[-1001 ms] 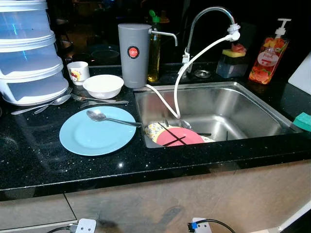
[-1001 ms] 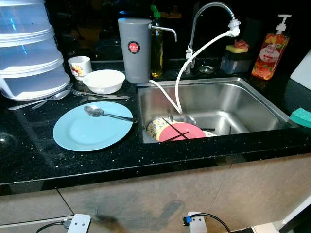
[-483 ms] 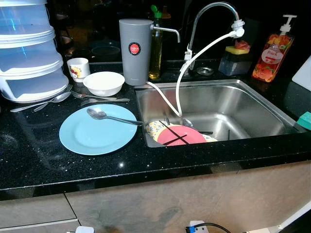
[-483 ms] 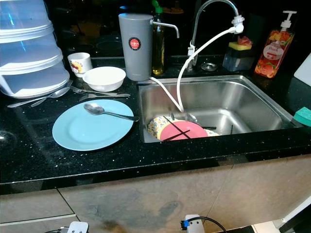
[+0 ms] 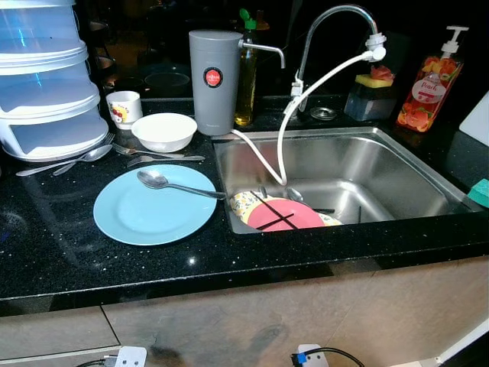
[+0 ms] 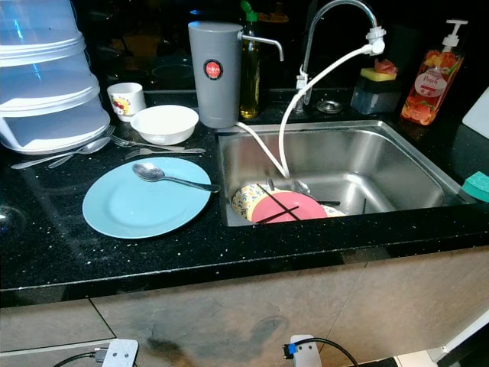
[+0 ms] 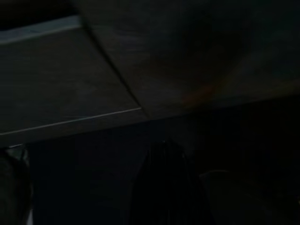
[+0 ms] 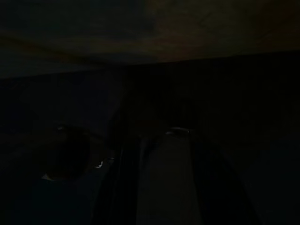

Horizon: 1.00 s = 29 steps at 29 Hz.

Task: Kitchen organization

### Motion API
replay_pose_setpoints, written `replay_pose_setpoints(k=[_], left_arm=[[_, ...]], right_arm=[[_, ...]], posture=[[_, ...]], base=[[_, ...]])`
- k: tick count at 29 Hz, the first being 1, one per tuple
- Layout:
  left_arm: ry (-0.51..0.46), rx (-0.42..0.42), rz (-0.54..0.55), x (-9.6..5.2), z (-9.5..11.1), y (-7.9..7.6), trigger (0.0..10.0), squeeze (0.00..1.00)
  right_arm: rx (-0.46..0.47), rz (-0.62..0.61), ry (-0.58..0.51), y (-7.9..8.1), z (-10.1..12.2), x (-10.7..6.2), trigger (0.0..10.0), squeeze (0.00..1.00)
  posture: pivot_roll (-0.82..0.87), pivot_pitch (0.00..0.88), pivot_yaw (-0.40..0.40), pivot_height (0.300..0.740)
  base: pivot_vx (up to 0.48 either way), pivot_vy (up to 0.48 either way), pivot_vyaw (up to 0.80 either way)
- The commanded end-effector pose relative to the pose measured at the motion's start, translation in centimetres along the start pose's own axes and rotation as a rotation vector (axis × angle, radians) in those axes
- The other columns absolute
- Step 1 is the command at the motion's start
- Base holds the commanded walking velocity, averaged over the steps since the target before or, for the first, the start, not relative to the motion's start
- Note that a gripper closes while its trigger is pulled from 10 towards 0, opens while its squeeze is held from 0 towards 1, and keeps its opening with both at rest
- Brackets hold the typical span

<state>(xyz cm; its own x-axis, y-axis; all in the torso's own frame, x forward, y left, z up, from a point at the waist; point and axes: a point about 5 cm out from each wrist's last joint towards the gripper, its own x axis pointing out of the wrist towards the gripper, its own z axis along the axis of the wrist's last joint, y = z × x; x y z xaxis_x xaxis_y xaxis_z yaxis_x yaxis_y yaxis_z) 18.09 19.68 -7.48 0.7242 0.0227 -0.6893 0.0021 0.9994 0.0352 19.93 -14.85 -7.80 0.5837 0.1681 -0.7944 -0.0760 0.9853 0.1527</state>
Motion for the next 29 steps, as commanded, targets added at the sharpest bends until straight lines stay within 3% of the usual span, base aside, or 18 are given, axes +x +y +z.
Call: replay_pose_setpoints(k=[1, 13, 29], left_arm=[[0.029, -0.015, 0.008, -0.36, -0.83, 0.69, 10.0, 0.0], [0.034, -0.024, 0.012, -0.33, -1.0, 0.13, 10.0, 0.0], [0.031, -0.043, 0.004, -0.32, -0.96, 0.07, 10.0, 0.0]], right_arm=[[0.036, -0.016, 0.007, -0.12, -0.38, -0.06, 10.0, 0.0], [0.013, -0.039, 0.02, -0.89, -1.01, -0.33, 10.0, 0.0], [0.057, -0.017, 0.004, -0.84, -1.01, -0.37, 10.0, 0.0]], posture=[[0.07, 0.065, 0.002, 0.74], [0.06, 0.074, -0.03, 0.74], [0.07, 0.05, -0.043, 0.74]], base=[[0.0, 0.0, 0.0], [0.0, 0.0, 0.0], [0.0, 0.0, 0.0]])
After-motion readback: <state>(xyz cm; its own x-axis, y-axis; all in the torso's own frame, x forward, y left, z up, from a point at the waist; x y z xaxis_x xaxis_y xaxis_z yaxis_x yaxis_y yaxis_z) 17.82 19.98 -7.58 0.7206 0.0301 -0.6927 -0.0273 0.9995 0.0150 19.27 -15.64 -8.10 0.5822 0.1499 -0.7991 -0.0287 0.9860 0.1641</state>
